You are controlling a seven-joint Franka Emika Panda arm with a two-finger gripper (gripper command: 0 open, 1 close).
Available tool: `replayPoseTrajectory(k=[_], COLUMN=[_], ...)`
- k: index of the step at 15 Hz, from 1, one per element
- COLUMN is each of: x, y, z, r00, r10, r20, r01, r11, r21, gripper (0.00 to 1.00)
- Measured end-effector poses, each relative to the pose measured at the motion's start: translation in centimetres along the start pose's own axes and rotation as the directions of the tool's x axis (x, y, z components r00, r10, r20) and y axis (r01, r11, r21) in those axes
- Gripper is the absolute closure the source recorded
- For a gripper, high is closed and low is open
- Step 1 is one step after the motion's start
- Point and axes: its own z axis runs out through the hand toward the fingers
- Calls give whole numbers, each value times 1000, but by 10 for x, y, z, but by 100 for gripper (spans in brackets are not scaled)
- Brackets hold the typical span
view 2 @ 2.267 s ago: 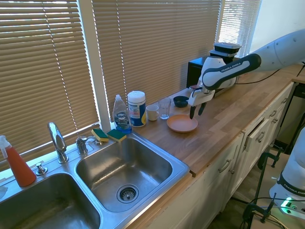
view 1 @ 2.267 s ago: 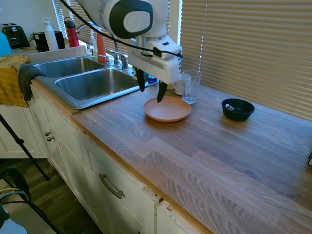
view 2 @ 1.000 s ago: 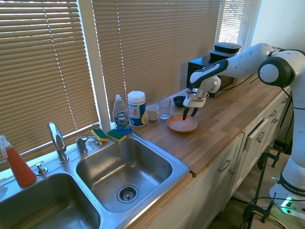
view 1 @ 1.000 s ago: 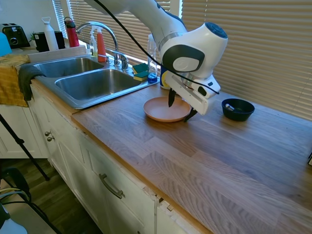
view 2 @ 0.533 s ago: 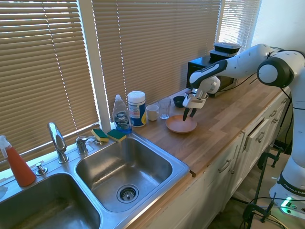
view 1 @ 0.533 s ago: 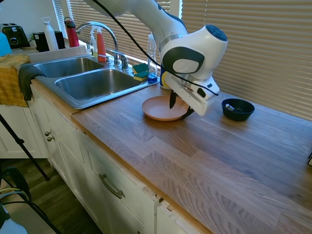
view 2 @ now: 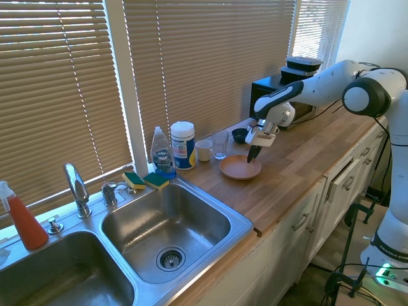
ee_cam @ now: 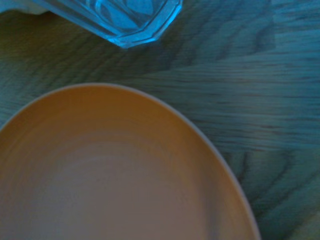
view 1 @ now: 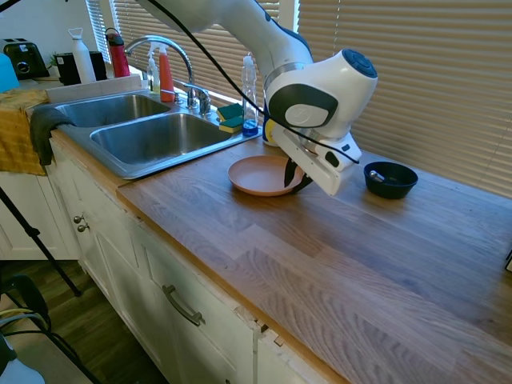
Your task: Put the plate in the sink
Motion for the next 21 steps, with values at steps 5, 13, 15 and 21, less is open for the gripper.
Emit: replayPoseTrajectory(k=[5, 13, 15, 21], x=[2, -6, -19, -104], y=[5, -1, -18, -88], z=[1, 5, 0, -19], r00=[999, 991, 989, 988], r10=[-9, -48, -73, -86], r20=[36, 127, 126, 131], r01=[7, 39, 63, 73], r11=[999, 997, 995, 992], r21=[38, 72, 82, 99], gripper=[100, 100, 100, 100])
